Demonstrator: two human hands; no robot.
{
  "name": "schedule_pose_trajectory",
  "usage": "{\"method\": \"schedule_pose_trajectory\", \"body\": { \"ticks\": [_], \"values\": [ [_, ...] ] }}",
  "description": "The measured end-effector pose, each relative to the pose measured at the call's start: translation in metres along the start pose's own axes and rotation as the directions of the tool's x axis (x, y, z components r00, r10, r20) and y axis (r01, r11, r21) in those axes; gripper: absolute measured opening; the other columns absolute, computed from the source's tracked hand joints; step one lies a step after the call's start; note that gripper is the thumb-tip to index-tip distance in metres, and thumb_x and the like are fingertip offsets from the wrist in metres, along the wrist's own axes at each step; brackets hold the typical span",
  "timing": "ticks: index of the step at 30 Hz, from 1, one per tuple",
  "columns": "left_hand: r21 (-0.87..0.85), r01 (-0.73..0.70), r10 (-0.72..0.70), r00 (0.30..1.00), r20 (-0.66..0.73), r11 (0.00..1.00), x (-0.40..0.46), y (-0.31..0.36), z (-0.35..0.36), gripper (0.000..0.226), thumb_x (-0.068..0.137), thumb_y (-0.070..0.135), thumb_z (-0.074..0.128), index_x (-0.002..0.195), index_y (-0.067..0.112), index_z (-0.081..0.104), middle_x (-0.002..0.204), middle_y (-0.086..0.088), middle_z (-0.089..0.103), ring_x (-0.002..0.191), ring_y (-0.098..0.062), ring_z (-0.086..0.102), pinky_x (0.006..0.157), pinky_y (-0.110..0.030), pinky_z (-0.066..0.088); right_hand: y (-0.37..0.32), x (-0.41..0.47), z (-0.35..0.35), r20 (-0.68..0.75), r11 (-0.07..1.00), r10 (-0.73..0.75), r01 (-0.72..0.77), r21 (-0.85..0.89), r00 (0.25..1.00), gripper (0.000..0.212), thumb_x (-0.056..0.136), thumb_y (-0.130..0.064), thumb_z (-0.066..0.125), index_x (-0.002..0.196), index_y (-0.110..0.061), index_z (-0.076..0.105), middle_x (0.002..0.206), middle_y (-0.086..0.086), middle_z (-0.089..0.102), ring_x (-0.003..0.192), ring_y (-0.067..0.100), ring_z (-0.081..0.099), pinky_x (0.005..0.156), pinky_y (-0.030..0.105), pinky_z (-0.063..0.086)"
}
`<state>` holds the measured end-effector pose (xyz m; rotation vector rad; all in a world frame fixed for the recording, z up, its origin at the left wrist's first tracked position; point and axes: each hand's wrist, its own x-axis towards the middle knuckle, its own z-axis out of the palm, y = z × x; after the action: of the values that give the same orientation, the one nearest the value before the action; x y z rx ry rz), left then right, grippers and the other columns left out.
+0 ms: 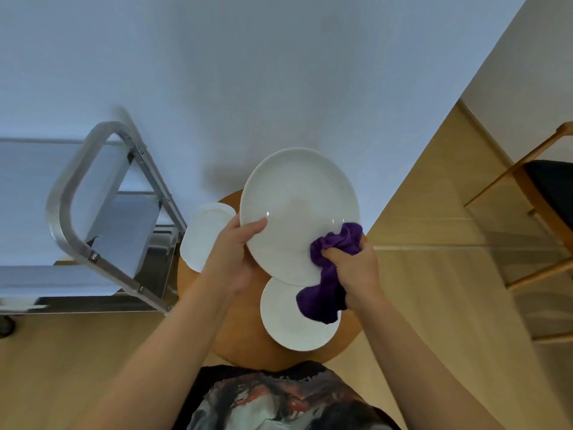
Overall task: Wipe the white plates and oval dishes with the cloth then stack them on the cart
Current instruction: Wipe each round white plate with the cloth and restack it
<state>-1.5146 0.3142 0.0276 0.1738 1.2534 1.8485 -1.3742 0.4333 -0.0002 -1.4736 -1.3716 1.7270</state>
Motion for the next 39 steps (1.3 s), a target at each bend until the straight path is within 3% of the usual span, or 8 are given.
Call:
{"method": "schedule_pose_trajectory", "body": {
  "ticks": [6, 11, 15, 22, 26, 30, 35, 39],
  "values": [
    [0.236, 0.276, -0.262, 0.961, -0.089, 0.932, 0.023, 0.036, -0.018, 0.028, 0.082, 0.024, 0.068, 0.106, 0.011, 0.062, 0.077, -0.006, 0.073, 0.072, -0.024, 0.070, 0.061, -0.035, 0.054, -0.024, 0.017, -0.021, 0.216, 0.797, -0.182, 0.273, -0.538, 0.959, 0.032, 0.069, -0.021, 0.075, 0.084, -0.030, 0.049, 0.083, -0.003, 0.059, 0.075, 0.017, 0.060, 0.064, 0.034, 0.051],
    [0.099, 0.252, -0.221, 0.942, -0.251, 0.963, 0.022, 0.012, -0.017, 0.034, 0.089, 0.033, 0.061, 0.117, 0.015, 0.059, 0.107, -0.011, 0.067, 0.101, -0.035, 0.062, 0.092, -0.054, 0.047, -0.026, 0.016, -0.020, 0.165, 0.794, -0.279, 0.324, -0.514, 0.946, 0.034, 0.070, -0.022, 0.072, 0.078, -0.041, 0.044, 0.071, -0.017, 0.057, 0.065, 0.002, 0.056, 0.054, 0.020, 0.037],
    [-0.065, 0.123, -0.137, 0.940, -0.313, 0.990, 0.016, 0.005, -0.006, 0.018, 0.089, 0.033, 0.061, 0.103, 0.023, 0.062, 0.105, -0.006, 0.067, 0.097, -0.031, 0.062, 0.084, -0.049, 0.051, -0.010, 0.002, -0.009, 0.067, 0.817, -0.272, 0.267, -0.510, 0.960, 0.030, 0.066, -0.033, 0.070, 0.083, -0.033, 0.046, 0.079, -0.010, 0.059, 0.071, 0.008, 0.059, 0.058, 0.028, 0.048],
    [-0.089, -0.071, 0.026, 0.904, -0.427, 0.993, 0.005, -0.022, 0.026, 0.009, 0.093, 0.033, 0.053, 0.088, 0.033, 0.061, 0.098, 0.000, 0.066, 0.096, -0.025, 0.062, 0.082, -0.043, 0.053, 0.020, -0.030, 0.038, 0.027, 0.989, 0.131, -0.132, 0.066, 0.991, 0.054, 0.076, -0.019, 0.076, 0.119, -0.017, 0.044, 0.099, -0.001, 0.058, 0.086, 0.016, 0.058, 0.076, 0.032, 0.048],
    [-0.100, -0.080, 0.024, 0.883, -0.469, 0.992, 0.008, -0.019, 0.019, 0.007, 0.093, 0.034, 0.054, 0.088, 0.032, 0.059, 0.100, -0.001, 0.065, 0.103, -0.028, 0.061, 0.092, -0.048, 0.050, 0.021, -0.035, 0.043, 0.147, 0.970, 0.233, -0.240, 0.028, 0.961, 0.057, 0.074, -0.025, 0.079, 0.123, -0.016, 0.050, 0.107, 0.005, 0.063, 0.096, 0.023, 0.060, 0.090, 0.039, 0.050],
    [-0.155, -0.041, -0.032, 0.896, -0.444, 0.987, 0.012, -0.003, -0.002, 0.004, 0.091, 0.033, 0.056, 0.095, 0.033, 0.056, 0.107, -0.002, 0.062, 0.102, -0.028, 0.058, 0.085, -0.046, 0.051, 0.012, -0.034, 0.015, 0.275, 0.979, 0.120, -0.067, -0.194, 0.954, 0.020, 0.076, -0.029, 0.076, 0.090, -0.021, 0.064, 0.083, 0.004, 0.070, 0.078, 0.021, 0.066, 0.070, 0.031, 0.053],
    [-0.256, 0.031, -0.129, 0.919, -0.373, 0.966, 0.006, 0.003, -0.008, 0.027, 0.093, 0.028, 0.055, 0.119, 0.026, 0.052, 0.113, -0.006, 0.062, 0.103, -0.031, 0.058, 0.083, -0.049, 0.052, 0.004, -0.019, -0.012, 0.309, 0.857, 0.203, -0.321, 0.403, 0.929, 0.030, 0.066, -0.036, 0.073, 0.092, -0.020, 0.069, 0.067, 0.002, 0.068, 0.056, 0.015, 0.064, 0.057, 0.027, 0.053],
    [-0.180, 0.024, -0.077, 0.952, -0.295, 0.983, -0.006, -0.002, 0.002, 0.016, 0.093, 0.025, 0.055, 0.109, 0.025, 0.058, 0.109, -0.003, 0.066, 0.100, -0.026, 0.061, 0.074, -0.041, 0.053, 0.004, -0.013, -0.015, 0.366, 0.806, 0.168, -0.342, 0.484, 0.915, 0.024, 0.062, -0.027, 0.073, 0.085, -0.021, 0.067, 0.057, -0.003, 0.066, 0.043, 0.009, 0.060, 0.042, 0.019, 0.047]
  ]
}}
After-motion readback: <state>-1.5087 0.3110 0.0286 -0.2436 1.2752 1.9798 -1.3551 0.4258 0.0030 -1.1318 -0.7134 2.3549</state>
